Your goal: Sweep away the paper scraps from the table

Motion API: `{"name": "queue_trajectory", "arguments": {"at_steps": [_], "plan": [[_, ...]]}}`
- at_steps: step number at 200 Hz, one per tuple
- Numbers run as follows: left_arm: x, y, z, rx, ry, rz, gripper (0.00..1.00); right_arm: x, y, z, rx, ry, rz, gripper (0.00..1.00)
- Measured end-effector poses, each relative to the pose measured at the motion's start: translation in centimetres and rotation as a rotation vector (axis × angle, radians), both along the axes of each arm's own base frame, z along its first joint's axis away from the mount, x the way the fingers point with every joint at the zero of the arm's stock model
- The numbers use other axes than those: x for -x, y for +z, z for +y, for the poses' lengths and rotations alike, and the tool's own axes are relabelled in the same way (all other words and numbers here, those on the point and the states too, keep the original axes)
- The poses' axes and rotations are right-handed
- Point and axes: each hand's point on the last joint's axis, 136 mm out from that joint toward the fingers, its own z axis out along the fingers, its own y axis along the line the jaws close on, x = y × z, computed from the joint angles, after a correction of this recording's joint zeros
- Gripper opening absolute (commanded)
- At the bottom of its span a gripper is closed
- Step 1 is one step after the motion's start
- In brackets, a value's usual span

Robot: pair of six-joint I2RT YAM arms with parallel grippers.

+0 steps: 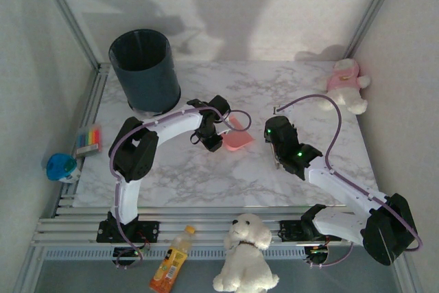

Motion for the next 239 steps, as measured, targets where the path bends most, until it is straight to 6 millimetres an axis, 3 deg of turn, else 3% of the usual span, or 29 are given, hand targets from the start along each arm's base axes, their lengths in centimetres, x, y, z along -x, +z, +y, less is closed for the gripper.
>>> {"name": "queue_trajectory", "arguments": {"at_steps": [51,67,70,72,73,77,143,169,239], "plan": [[0.1,0.8,0.1,0.01,-0.017,-0.018,0.33,0.0,0.0,0.0,0.0,0.0,0.0,0.0],[0.1,1.3,0.1,0.017,-0.021,-0.028,0.43,0.0,0.0,0.0,0.0,0.0,0.0,0.0],[0.1,1.3,0.1,0.018,-0.024,-0.03,0.6,0.0,0.0,0.0,0.0,0.0,0.0,0.0],[0.1,1.4,0.1,0.018,-0.028,-0.031,0.85,0.0,0.0,0.0,0.0,0.0,0.0,0.0],[0.1,1.4,0.1,0.018,-0.027,-0.031,0.92,0.0,0.0,0.0,0.0,0.0,0.0,0.0],[0.1,1.4,0.1,0.018,-0.027,-0.032,0.99,0.0,0.0,0.0,0.0,0.0,0.0,0.0],[0.3,0.9,0.9,-0.014,-0.02,-0.032,0.99,0.0,0.0,0.0,0.007,0.003,0.001,0.0],[0.4,1.7,1.2,-0.012,-0.01,-0.055,1.0,-0.3,0.1,0.2,0.032,0.021,-0.008,0.0],[0.2,9.2,1.4,0.139,0.055,-0.242,0.99,-2.2,-1.0,2.0,0.151,0.113,-0.023,0.0]]}}
